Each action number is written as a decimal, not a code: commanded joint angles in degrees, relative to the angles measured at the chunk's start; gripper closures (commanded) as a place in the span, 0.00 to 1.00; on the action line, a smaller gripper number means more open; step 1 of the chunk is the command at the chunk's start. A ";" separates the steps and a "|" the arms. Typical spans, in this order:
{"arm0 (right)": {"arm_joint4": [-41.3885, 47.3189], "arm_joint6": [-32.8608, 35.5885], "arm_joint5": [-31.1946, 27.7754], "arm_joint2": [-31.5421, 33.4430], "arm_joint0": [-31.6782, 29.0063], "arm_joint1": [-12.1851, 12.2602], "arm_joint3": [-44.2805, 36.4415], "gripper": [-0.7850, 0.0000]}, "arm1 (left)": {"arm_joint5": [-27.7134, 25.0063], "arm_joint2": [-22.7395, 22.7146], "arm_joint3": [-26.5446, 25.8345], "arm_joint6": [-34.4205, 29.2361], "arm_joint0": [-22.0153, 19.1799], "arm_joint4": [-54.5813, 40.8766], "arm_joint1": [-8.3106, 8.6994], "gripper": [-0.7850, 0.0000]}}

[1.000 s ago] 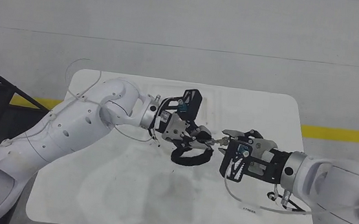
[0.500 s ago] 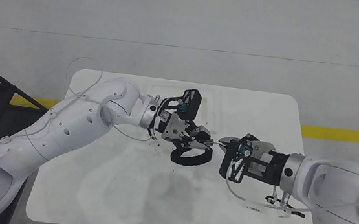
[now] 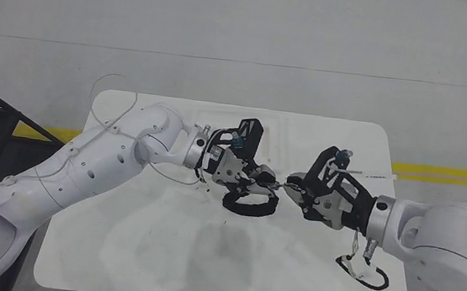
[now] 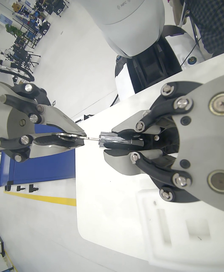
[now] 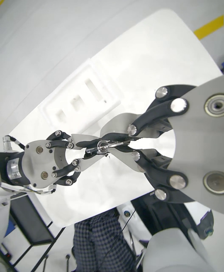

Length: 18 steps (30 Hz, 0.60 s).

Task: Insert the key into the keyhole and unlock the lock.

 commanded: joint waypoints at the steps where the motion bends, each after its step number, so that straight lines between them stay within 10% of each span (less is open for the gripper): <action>1: 2.23 0.11 2.15 0.34 -0.52 -0.13 0.26 1.00 | 0.00 0.37 0.08 0.78 -0.16 0.55 -0.09 1.00; 14: 10.95 -1.34 8.62 1.71 -3.00 -1.11 0.57 0.96 | 0.00 2.01 1.45 5.58 -0.81 4.05 -0.59 1.00; 17: 10.88 -1.23 8.66 2.10 -3.44 -1.22 0.59 0.00 | 0.00 1.86 2.11 6.92 -0.58 5.00 -0.57 1.00; 18: 10.74 -1.10 8.65 2.34 -3.60 -1.23 0.60 0.00 | 0.00 1.73 2.42 7.46 -0.42 5.26 -0.53 1.00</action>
